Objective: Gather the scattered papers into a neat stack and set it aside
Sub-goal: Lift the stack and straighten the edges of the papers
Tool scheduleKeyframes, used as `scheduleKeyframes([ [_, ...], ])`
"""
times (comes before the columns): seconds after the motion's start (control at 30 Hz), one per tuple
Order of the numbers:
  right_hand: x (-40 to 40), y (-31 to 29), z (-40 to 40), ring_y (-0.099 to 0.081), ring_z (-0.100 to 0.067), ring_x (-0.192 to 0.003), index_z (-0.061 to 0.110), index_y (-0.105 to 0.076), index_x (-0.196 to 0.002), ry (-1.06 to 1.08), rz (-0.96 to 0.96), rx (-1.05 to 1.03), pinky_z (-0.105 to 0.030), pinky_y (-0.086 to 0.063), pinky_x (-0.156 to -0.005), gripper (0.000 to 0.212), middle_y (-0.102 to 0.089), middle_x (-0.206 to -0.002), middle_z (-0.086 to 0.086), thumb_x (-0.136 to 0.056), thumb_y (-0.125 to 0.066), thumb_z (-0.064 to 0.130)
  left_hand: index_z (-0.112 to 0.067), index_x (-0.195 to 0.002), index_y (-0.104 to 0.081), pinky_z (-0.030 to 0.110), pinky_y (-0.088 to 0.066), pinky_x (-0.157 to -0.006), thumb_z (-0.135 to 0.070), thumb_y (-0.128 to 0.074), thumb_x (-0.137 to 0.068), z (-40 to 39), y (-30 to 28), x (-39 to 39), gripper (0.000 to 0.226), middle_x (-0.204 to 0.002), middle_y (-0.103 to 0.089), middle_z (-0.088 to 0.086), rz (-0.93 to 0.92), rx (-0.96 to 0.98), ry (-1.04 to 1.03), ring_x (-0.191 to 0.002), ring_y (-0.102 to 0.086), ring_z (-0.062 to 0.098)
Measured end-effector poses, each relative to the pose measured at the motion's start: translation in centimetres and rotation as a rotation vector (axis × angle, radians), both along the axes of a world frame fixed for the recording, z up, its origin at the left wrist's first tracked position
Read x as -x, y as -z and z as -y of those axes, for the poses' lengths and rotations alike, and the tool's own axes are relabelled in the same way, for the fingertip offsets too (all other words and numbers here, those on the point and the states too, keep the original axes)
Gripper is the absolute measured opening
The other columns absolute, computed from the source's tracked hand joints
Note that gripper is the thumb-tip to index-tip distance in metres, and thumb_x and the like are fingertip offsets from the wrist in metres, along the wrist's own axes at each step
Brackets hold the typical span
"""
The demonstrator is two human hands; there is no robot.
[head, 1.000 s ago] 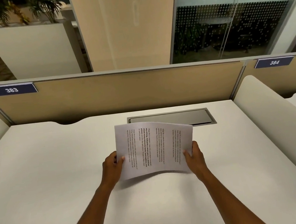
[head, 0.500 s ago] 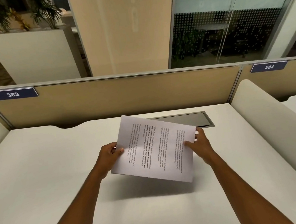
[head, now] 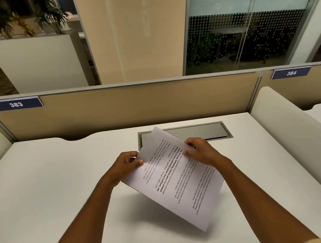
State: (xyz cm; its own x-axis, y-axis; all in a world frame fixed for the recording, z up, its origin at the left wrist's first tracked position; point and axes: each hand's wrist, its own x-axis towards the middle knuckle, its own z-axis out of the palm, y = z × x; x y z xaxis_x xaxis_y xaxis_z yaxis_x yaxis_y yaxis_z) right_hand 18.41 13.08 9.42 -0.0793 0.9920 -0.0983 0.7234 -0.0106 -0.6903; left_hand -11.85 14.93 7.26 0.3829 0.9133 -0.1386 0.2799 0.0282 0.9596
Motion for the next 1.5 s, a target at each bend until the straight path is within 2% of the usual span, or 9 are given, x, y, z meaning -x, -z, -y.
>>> scheduleKeyframes([
  [0.23,-0.8,0.7,0.3,-0.069,-0.022,-0.090,0.019,-0.059,-0.108,0.145,-0.161,-0.001,-0.034,-0.058,-0.076,0.015,-0.067,-0.105,-0.003,-0.095,-0.059,0.027,0.002,-0.100,-0.071,0.029,-0.054,-0.069,-0.020,-0.076,-0.083,0.0,-0.6,0.5,0.028,-0.091,-0.075,0.010,0.070,0.031,-0.031,-0.079,-0.070,0.020],
  [0.37,-1.2,0.7,0.5,-0.072,-0.026,-0.090,0.013,-0.061,-0.111,0.242,-0.395,-0.008,-0.035,-0.060,-0.075,0.021,-0.072,-0.105,-0.006,-0.095,-0.061,0.027,0.005,-0.106,-0.067,0.045,-0.057,-0.084,-0.025,-0.080,-0.074,0.4,0.4,0.9,0.045,-0.106,-0.071,0.020,0.310,0.129,-0.133,-0.093,-0.068,0.032],
  [0.43,-1.0,0.7,0.7,-0.072,-0.026,-0.090,0.011,-0.060,-0.113,0.283,-0.499,-0.024,-0.031,-0.059,-0.069,0.023,-0.072,-0.105,-0.006,-0.095,-0.060,0.026,0.007,-0.105,-0.065,0.051,-0.054,-0.093,-0.024,-0.077,-0.078,0.8,1.1,0.3,0.043,-0.105,-0.069,0.023,0.422,0.177,-0.178,-0.097,-0.066,0.036],
  [0.57,0.2,1.1,1.3,-0.072,-0.022,-0.084,0.012,-0.057,-0.113,0.339,-0.611,-0.080,-0.025,-0.058,-0.061,0.021,-0.071,-0.105,-0.004,-0.096,-0.059,0.025,0.002,-0.118,-0.063,0.044,-0.057,-0.089,-0.016,-0.056,-0.097,2.1,2.5,-2.5,0.028,-0.116,-0.070,0.018,0.382,0.132,-0.212,-0.103,-0.067,0.030],
  [0.67,1.4,2.0,1.7,-0.071,-0.020,-0.088,0.016,-0.055,-0.114,0.377,-0.625,-0.131,-0.024,-0.057,-0.063,0.018,-0.069,-0.107,-0.001,-0.098,-0.055,0.024,-0.005,-0.116,-0.064,0.049,-0.055,-0.090,-0.020,-0.054,-0.098,2.6,3.0,-4.3,0.026,-0.116,-0.071,0.014,0.347,0.025,-0.312,-0.106,-0.067,0.032],
  [0.9,3.7,3.8,2.4,-0.064,-0.013,-0.091,0.013,-0.042,-0.125,0.408,-0.541,-0.209,-0.031,-0.058,-0.075,0.023,-0.059,-0.108,0.002,-0.103,-0.041,0.023,-0.011,-0.108,-0.060,0.038,-0.057,-0.076,-0.014,-0.042,-0.102,3.6,3.9,-6.2,0.019,-0.105,-0.069,0.004,0.151,-0.196,-0.534,-0.094,-0.065,0.023],
  [1.0,4.4,4.6,2.9,-0.063,-0.020,-0.098,0.017,-0.039,-0.121,0.404,-0.521,-0.217,-0.038,-0.059,-0.080,0.019,-0.057,-0.112,0.001,-0.104,-0.038,0.024,-0.015,-0.111,-0.059,0.035,-0.057,-0.076,-0.019,-0.041,-0.102,3.9,4.3,-6.3,0.020,-0.108,-0.067,0.002,0.137,-0.231,-0.579,-0.095,-0.065,0.020],
  [1.17,5.1,6.1,3.9,-0.059,-0.009,-0.093,0.015,-0.034,-0.122,0.417,-0.494,-0.216,-0.014,-0.050,-0.065,0.018,-0.052,-0.116,0.002,-0.105,-0.036,0.020,-0.014,-0.110,-0.058,0.037,-0.059,-0.079,-0.017,-0.041,-0.103,4.6,5.7,-5.9,0.018,-0.110,-0.066,0.002,0.122,-0.236,-0.572,-0.101,-0.063,0.022],
  [1.5,5.4,6.8,3.8,-0.057,-0.017,-0.100,0.013,-0.033,-0.120,0.403,-0.454,-0.214,-0.011,-0.046,-0.065,0.015,-0.051,-0.117,0.001,-0.105,-0.033,0.017,-0.009,-0.109,-0.057,0.044,-0.059,-0.082,-0.012,-0.040,-0.103,4.2,6.9,-5.5,0.019,-0.108,-0.067,0.000,0.055,-0.232,-0.575,-0.100,-0.063,0.023],
])
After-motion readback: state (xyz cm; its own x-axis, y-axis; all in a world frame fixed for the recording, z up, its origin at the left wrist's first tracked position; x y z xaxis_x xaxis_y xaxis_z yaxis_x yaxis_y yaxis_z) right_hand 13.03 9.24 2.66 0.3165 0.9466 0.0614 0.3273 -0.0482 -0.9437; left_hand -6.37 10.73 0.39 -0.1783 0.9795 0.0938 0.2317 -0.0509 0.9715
